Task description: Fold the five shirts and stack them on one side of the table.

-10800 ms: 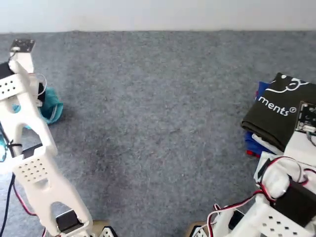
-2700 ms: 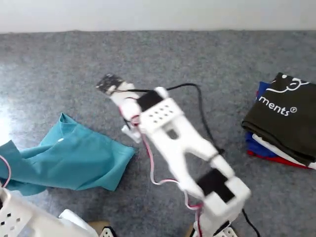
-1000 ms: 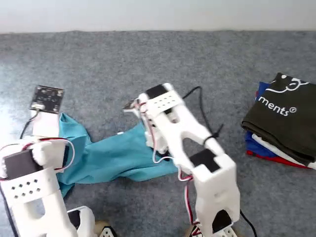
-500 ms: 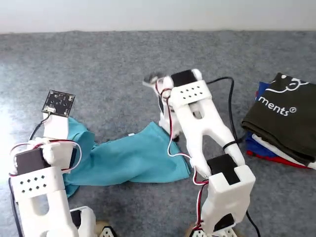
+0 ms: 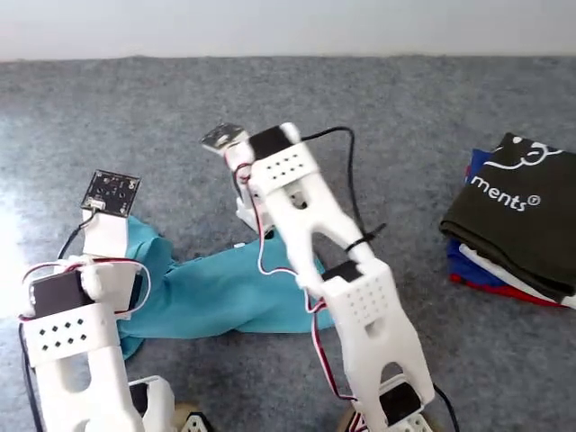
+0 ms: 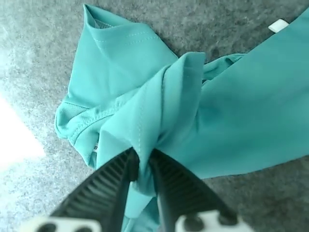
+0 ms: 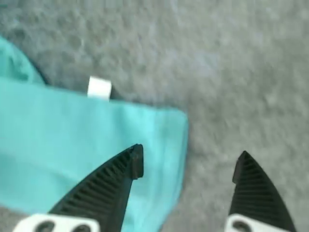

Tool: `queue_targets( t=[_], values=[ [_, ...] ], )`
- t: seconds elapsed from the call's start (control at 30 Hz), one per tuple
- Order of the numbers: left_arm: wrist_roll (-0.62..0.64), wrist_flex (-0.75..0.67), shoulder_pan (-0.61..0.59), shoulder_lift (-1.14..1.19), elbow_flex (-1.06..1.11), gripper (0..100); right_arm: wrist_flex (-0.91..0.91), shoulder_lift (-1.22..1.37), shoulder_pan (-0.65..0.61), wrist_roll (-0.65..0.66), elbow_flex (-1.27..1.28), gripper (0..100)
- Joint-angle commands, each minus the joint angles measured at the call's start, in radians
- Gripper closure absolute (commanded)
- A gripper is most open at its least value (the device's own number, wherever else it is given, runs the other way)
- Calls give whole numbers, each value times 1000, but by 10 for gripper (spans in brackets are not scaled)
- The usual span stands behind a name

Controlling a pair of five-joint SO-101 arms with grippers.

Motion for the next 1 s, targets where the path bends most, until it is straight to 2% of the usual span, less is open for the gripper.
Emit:
queue_targets(
  t=[0.0, 0.27, 0.47, 0.6, 0.8, 0.97],
  values=[
    [-5, -11, 0, -6, -4, 975, 39, 59, -36, -11, -114, 696],
    [-5, -11, 2, -3, -4, 975, 41, 145, -39, -86, -132, 707],
    [-3, -25, 5, -2, -2, 975, 41, 203, -58, -86, -132, 887],
    [-3, -25, 0, -2, -2, 975, 42, 214, -59, -23, -132, 991],
    [-3, -23, -2, -9, -22, 975, 42, 127, -33, -11, -132, 988],
    [-3, 25, -3, -11, -188, 975, 44, -33, 53, -11, -130, 988]
  ],
)
